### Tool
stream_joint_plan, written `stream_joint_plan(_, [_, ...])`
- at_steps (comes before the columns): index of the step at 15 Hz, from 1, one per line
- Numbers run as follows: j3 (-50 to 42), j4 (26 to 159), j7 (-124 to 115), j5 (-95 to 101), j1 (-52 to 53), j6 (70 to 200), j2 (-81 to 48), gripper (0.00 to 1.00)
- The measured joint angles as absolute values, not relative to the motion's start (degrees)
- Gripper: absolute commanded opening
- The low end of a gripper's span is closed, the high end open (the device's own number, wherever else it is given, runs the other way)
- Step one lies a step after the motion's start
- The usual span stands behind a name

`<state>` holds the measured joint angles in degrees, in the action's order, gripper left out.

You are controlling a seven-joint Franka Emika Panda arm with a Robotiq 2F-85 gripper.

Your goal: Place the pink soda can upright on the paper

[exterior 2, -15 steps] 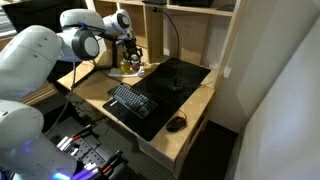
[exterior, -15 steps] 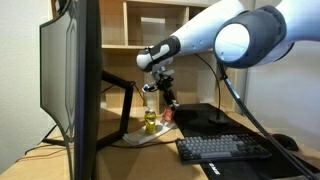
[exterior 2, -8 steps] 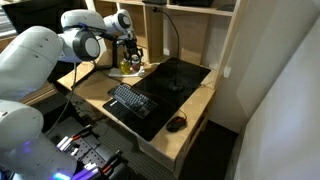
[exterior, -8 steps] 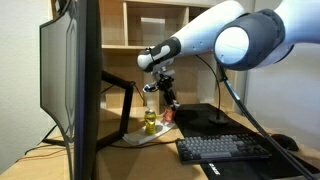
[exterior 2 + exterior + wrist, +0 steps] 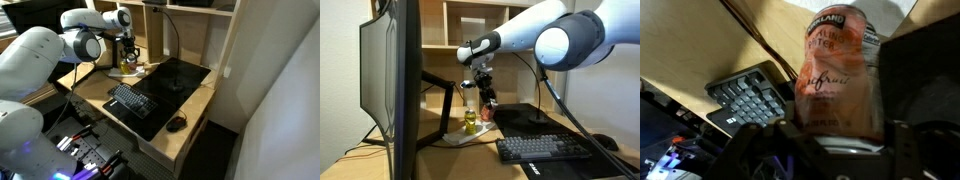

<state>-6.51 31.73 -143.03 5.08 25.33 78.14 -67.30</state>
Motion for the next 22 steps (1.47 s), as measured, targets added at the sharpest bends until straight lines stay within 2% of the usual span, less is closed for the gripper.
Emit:
stream_joint_plan(1, [-6.52, 31.73, -143.03, 5.14, 25.34, 78.14, -67.35, 0.47])
stream_joint_plan(10, [-6.59, 31.55, -148.77, 2.25, 23.34, 71.16, -68.78, 0.47])
stream_joint_plan(13, [-14.02, 30.43, -149.43, -8.6, 23.99, 69.15, -68.81, 0.47])
stream_joint_plan(14, [-17.56, 30.34, -149.37, -13.37, 24.34, 69.22, -68.78, 0.72])
stream_joint_plan(16, [-20.96, 30.32, -149.28, -19.02, 24.53, 70.37, -68.62, 0.72])
stream_joint_plan(17, [-21.31, 30.32, -149.28, -19.67, 24.59, 70.55, -68.55, 0.47])
stream_joint_plan(22, [-23.84, 31.3, -149.31, -21.01, 25.32, 69.93, -69.29, 0.47])
